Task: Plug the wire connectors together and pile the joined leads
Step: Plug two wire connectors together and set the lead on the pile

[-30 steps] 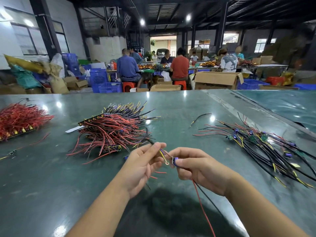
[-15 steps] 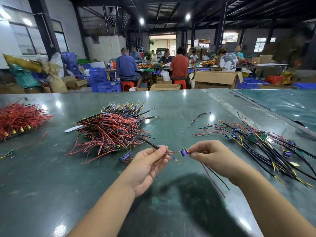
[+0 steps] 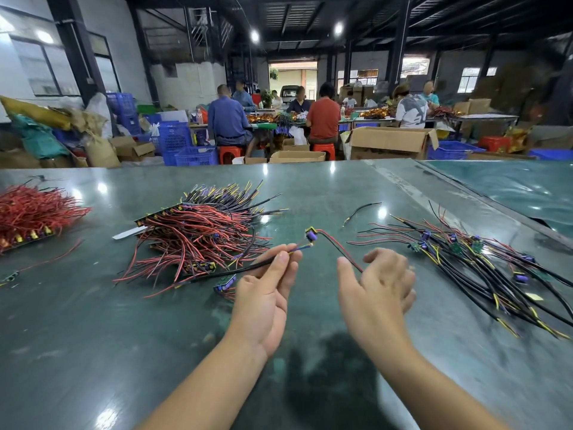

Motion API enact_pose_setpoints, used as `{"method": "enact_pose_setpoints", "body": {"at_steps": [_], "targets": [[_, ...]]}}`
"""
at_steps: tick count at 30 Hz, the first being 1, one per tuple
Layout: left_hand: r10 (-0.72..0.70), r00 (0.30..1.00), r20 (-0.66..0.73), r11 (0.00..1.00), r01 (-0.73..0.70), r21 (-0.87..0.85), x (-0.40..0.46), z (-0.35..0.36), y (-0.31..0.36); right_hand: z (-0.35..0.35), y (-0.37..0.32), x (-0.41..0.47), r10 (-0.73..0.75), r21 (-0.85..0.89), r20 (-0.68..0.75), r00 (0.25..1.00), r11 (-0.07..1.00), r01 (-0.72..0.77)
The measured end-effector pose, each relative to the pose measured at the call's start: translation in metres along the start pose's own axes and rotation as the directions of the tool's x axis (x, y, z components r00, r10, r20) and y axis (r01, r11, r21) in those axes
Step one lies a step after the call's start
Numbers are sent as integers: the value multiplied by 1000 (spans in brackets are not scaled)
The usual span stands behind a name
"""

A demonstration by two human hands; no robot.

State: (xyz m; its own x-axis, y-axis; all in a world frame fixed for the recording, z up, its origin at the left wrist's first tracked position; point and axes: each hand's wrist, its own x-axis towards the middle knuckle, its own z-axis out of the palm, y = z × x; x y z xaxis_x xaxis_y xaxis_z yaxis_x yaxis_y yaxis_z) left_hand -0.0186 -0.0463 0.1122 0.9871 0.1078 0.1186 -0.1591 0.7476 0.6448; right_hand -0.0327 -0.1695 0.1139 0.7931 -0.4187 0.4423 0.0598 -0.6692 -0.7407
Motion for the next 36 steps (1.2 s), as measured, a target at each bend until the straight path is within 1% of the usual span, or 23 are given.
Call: {"method": "enact_pose_setpoints", "body": {"at_steps": [2, 3, 4, 5, 6, 7, 8, 9, 11, 13, 15, 16, 17, 19, 20, 21, 23, 26, 27, 29, 32, 34, 36], "targets": [[22, 1000, -3, 1000, -22, 2, -1, 0, 0, 3, 0, -4, -195, -98, 63, 979, 975, 201], [24, 1000, 4, 1000, -24, 5, -1, 0, -1, 4, -1, -5, -223, -35, 152, 963, 972, 230], [24, 1000, 16, 1000, -24, 13, -3, 0, -3, 4, -4, -6, -173, 107, 265, 949, 983, 150], [20, 999, 32, 999, -21, 27, -4, 0, -5, 3, -9, -8, -87, 273, 379, 921, 962, -21], [12, 999, 53, 999, -14, 52, -6, 0, -8, 3, -14, -8, -5, 412, 478, 878, 884, -219], [0, 997, 79, 997, -7, 83, -9, 1, -12, 3, -17, -8, 50, 511, 547, 836, 771, -381], [-14, 994, 112, 993, 1, 115, -12, 2, -15, 4, -18, -6, 89, 578, 585, 806, 651, -492], [-33, 989, 142, 989, 12, 144, -14, 2, -18, 5, -18, -3, 119, 639, 597, 793, 528, -560], [-92, 980, 177, 979, 57, 196, -17, 2, -23, 3, -18, 5, 144, 743, 577, 804, 317, -590], [-156, 976, 153, 961, 114, 251, -19, 0, -23, -5, -19, 16, 163, 843, 495, 853, 147, -517], [-190, 978, 83, 954, 164, 249, -18, -2, -18, -19, -16, 35, 219, 924, 376, 900, -14, -383], [-199, 979, 41, 958, 185, 220, -17, -5, -15, -29, -14, 47, 242, 950, 307, 921, -21, -311], [-201, 980, -4, 962, 198, 185, -14, -7, -13, -39, -12, 57, 251, 968, 231, 940, 42, -249], [-179, 981, -81, 971, 189, 148, -10, -12, -7, -57, -10, 75, 186, 942, 120, 975, 289, -171], [-155, 982, -109, 973, 171, 155, -8, -14, -3, -63, -11, 82, 114, 892, 118, 986, 424, -155], [-133, 984, -122, 974, 152, 170, -6, -15, 0, -67, -15, 86, 33, 824, 158, 987, 546, -150], [-110, 987, -120, 971, 133, 197, -4, -14, 5, -70, -25, 91, -107, 653, 303, 947, 748, -124], [-94, 993, -71, 969, 107, 221, -6, -12, 7, -73, -42, 95, -249, 358, 471, 846, 931, 75], [-90, 995, -45, 968, 98, 231, -7, -13, 7, -73, -48, 94, -269, 245, 536, 800, 957, 158], [-105, 994, 39, 968, 93, 234, -9, -12, 8, -72, -54, 87, -237, 66, 688, 686, 962, 266], [-147, 982, 117, 962, 115, 249, -12, -7, 9, -56, -52, 62, -164, -34, 840, 518, 936, 351], [-127, 986, 106, 952, 91, 292, -12, -7, 5, -42, -43, 43, -159, -71, 866, 474, 900, 431], [-83, 995, 58, 938, 59, 342, -13, -8, 0, -33, -32, 29, -153, -97, 859, 489, 890, 447]]}}
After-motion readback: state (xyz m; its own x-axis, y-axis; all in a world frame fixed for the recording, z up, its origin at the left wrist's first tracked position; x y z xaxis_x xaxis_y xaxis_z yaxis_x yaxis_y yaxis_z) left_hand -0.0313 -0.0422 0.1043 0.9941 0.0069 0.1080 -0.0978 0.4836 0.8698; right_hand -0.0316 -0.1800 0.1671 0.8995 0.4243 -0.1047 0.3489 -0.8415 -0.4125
